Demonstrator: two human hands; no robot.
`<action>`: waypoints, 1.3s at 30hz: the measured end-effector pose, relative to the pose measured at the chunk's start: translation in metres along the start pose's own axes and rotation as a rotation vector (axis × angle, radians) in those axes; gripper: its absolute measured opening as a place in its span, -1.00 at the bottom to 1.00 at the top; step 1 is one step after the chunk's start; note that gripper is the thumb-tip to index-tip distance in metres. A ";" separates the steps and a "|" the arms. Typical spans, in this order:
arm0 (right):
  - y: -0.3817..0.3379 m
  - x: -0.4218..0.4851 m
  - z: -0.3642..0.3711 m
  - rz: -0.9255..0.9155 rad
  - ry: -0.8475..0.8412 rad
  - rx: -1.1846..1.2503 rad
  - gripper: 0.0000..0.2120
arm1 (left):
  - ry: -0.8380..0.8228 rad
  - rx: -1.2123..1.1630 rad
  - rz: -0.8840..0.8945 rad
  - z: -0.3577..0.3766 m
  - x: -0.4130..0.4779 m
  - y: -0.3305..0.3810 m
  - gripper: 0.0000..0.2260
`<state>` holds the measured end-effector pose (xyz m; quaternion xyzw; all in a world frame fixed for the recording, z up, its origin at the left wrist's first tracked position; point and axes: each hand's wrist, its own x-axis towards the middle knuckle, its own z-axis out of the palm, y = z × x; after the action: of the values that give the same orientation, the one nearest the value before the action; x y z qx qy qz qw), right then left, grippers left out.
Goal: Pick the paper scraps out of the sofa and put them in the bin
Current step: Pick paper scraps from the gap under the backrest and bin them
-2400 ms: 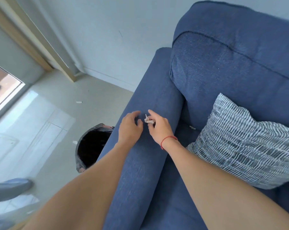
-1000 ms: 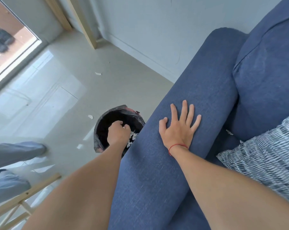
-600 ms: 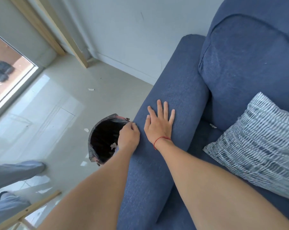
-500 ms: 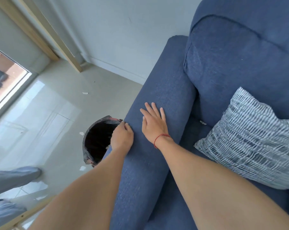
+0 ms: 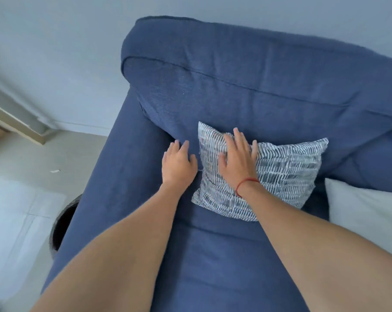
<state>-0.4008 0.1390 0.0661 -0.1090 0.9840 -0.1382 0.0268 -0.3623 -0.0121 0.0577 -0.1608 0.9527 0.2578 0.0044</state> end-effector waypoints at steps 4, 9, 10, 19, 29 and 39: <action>0.071 -0.004 -0.017 0.131 -0.039 -0.017 -0.45 | -0.045 0.023 0.245 0.027 0.008 0.071 -0.47; 0.111 -0.021 -0.013 0.170 -0.066 0.066 -0.50 | -0.175 0.203 0.308 0.054 0.001 0.103 -0.44; 0.113 -0.027 -0.010 0.178 -0.079 0.094 -0.50 | -0.198 0.223 0.294 0.057 -0.004 0.103 -0.45; 0.108 -0.079 0.008 0.228 -0.173 0.189 -0.60 | -0.416 0.319 0.126 0.053 -0.058 0.090 -0.48; 0.063 -0.170 -0.019 0.501 -0.629 0.196 -0.47 | -0.746 0.450 -0.078 0.030 -0.148 0.044 -0.48; 0.038 -0.166 -0.032 0.326 -0.645 0.074 -0.79 | -0.584 0.303 -0.101 -0.001 -0.152 0.044 -0.52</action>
<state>-0.2493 0.2202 0.0900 0.0124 0.9237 -0.1262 0.3616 -0.2321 0.0694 0.0935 -0.1247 0.9295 0.1478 0.3139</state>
